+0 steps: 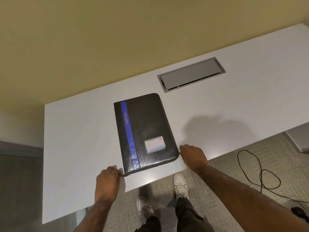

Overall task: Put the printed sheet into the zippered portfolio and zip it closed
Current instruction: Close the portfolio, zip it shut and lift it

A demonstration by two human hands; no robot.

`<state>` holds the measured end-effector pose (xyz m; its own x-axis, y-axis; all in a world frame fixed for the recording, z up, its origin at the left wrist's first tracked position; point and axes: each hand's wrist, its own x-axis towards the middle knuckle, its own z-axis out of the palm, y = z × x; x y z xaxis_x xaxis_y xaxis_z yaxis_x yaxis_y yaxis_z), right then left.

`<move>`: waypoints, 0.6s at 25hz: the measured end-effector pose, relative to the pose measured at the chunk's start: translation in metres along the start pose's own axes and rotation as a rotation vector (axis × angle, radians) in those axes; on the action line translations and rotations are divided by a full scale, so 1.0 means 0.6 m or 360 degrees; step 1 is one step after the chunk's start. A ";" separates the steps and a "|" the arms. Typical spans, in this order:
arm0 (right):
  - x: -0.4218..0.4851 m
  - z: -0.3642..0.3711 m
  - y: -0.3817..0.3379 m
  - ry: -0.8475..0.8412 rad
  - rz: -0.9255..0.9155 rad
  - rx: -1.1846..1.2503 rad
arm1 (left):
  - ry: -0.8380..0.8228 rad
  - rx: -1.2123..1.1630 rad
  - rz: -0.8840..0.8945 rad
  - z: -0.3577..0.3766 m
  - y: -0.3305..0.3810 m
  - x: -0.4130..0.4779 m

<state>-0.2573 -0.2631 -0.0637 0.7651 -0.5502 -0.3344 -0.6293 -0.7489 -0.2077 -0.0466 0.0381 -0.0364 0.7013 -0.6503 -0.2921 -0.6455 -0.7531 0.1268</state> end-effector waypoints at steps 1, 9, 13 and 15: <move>0.004 -0.001 0.008 -0.0016 -0.0053 -0.0010 | 0.0043 0.0054 0.0017 -0.002 0.019 0.005; 0.011 -0.002 0.030 0.0006 -0.0269 -0.0003 | -0.0013 0.0285 0.0827 0.012 0.310 0.054; 0.022 -0.006 0.041 0.0045 -0.0400 -0.0061 | -0.0166 0.0651 0.0729 0.011 0.369 0.094; 0.029 -0.009 0.050 0.0029 -0.0438 -0.0111 | -0.0180 0.0784 0.0802 0.010 0.378 0.096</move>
<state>-0.2621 -0.2976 -0.0706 0.9087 -0.3287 -0.2572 -0.3870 -0.8944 -0.2244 -0.1542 -0.1695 -0.0302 0.2632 -0.8731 -0.4105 -0.9632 -0.2138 -0.1628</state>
